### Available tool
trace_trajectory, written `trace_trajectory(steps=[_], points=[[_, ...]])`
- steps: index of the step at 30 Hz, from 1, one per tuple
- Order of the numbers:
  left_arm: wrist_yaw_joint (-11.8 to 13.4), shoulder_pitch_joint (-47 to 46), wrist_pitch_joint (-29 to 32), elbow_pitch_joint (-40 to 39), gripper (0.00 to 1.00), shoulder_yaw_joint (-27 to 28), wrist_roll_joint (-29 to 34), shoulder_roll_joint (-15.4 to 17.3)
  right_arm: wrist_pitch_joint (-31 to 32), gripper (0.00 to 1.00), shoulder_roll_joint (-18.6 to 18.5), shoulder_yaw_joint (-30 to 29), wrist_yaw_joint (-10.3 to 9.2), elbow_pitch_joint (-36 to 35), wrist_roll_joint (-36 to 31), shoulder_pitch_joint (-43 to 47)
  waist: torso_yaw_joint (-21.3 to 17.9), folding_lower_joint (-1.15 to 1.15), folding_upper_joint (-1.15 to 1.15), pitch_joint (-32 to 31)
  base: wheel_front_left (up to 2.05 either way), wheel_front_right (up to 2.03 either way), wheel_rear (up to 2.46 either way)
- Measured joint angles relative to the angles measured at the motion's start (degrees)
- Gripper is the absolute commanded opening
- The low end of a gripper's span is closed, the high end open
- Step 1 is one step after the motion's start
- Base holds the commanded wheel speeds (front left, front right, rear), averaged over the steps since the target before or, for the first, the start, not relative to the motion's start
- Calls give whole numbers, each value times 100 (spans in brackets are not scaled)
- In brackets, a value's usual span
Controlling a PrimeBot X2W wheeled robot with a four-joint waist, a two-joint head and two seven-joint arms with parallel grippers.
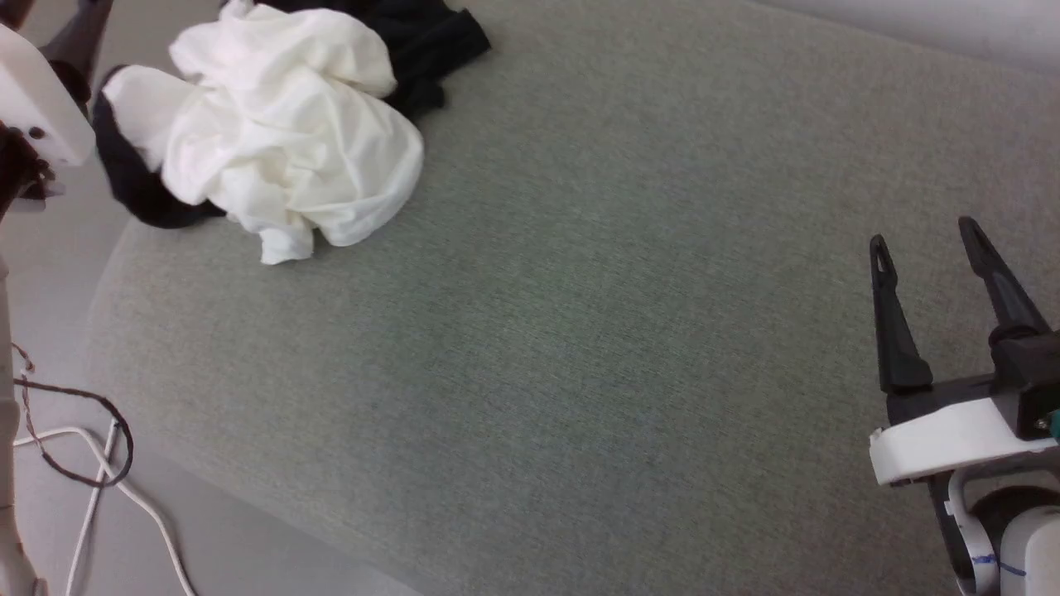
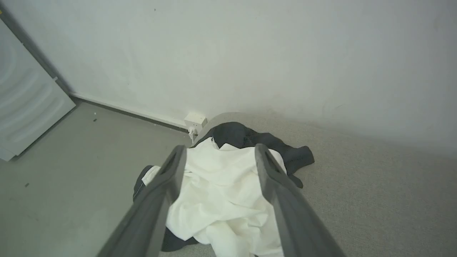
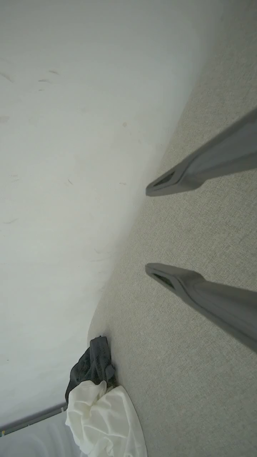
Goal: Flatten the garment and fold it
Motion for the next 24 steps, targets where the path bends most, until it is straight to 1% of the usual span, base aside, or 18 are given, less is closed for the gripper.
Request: trace_trajectory(steps=[2, 3, 4, 7, 9, 12, 18, 24], points=[[-1, -44, 221, 232, 100, -53, -255, 38, 71, 100, 1, 26, 0, -113, -70, -39, -93, 0, 0, 146, 0, 0, 0], [-1, -44, 221, 232, 100, -53, -255, 38, 71, 100, 1, 26, 0, -113, -70, -39, -93, 0, 0, 146, 0, 0, 0], [-2, -67, 412, 448, 100, -69, -493, 41, 134, 100, 1, 46, 0, -231, -145, -63, -185, 0, 0, 293, 0, 0, 0], [-3, -69, 637, 645, 100, -201, -754, 41, 219, 100, 1, 70, 1, -381, -254, -74, -323, 0, 0, 499, 0, 0, 0], [-3, -67, 721, 747, 100, -266, -926, 23, 272, 100, -9, 87, 0, -475, -298, -79, -421, 0, 0, 622, 0, 0, 0], [-4, -49, 759, 956, 100, -387, -1004, 30, 366, 100, -41, 87, 0, -636, -346, -82, -554, -1, 0, 800, 0, 0, 0], [-4, -22, 441, 1516, 100, -627, -859, 31, 508, 100, -125, 110, 0, -920, -375, -91, -760, -1, 0, 1142, 0, 0, 0], [-4, -17, 122, 2123, 100, -823, -633, -24, 609, 100, -208, 91, 0, -1060, -381, -96, -907, -1, 0, 1387, 0, 0, 0]])
